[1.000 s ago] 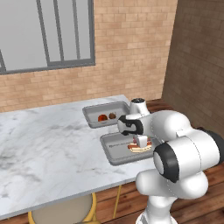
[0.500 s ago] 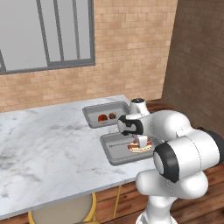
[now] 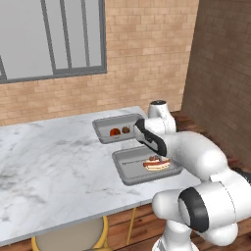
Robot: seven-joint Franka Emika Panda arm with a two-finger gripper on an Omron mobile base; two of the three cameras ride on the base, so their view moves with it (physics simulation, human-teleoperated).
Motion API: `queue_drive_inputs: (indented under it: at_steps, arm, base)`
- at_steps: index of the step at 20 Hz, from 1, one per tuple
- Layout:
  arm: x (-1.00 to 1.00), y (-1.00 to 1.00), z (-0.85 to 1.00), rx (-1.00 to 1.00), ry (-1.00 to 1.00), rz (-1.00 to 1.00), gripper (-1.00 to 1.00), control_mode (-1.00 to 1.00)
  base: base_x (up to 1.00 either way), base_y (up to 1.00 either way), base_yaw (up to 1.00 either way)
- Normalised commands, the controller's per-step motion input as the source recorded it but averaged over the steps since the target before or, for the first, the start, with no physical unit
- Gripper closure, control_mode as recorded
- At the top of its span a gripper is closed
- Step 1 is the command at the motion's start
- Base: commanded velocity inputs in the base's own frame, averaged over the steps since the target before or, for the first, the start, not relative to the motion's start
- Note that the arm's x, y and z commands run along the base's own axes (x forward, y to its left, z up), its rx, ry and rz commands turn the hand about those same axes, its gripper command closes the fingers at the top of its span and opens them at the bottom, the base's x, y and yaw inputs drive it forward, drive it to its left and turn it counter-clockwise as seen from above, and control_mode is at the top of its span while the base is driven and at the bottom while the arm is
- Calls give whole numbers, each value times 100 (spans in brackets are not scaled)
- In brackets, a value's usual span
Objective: Place the cold items (tomato and mushroom) from the fridge in one tupperware on the dining counter. Place the warm items (kebab skewer and hot dog) in the stove area in another tupperware.
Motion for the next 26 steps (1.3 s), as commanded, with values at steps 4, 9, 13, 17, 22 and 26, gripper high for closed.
queue_drive_inputs:
  at_steps: [4, 9, 13, 17, 22, 26]
  arm:
    - [-80, 0, 45, 0, 0, 1, -100, -100]
    - [-100, -12, 28, 0, -9, 29, -100, -100]
    - [-83, -1, 24, 0, -11, 72, -100, -100]
    - [-63, 0, 19, 0, -10, 77, -100, -100]
    - [-55, 0, 46, 0, -11, 70, -100, -100]
    - [-49, 0, 58, -1, -14, 64, -100, -100]
  base:
    - [0, 0, 0]
    - [0, 0, 0]
    - [0, 0, 0]
    - [0, 0, 0]
    - [0, 0, 0]
    - [0, 0, 0]
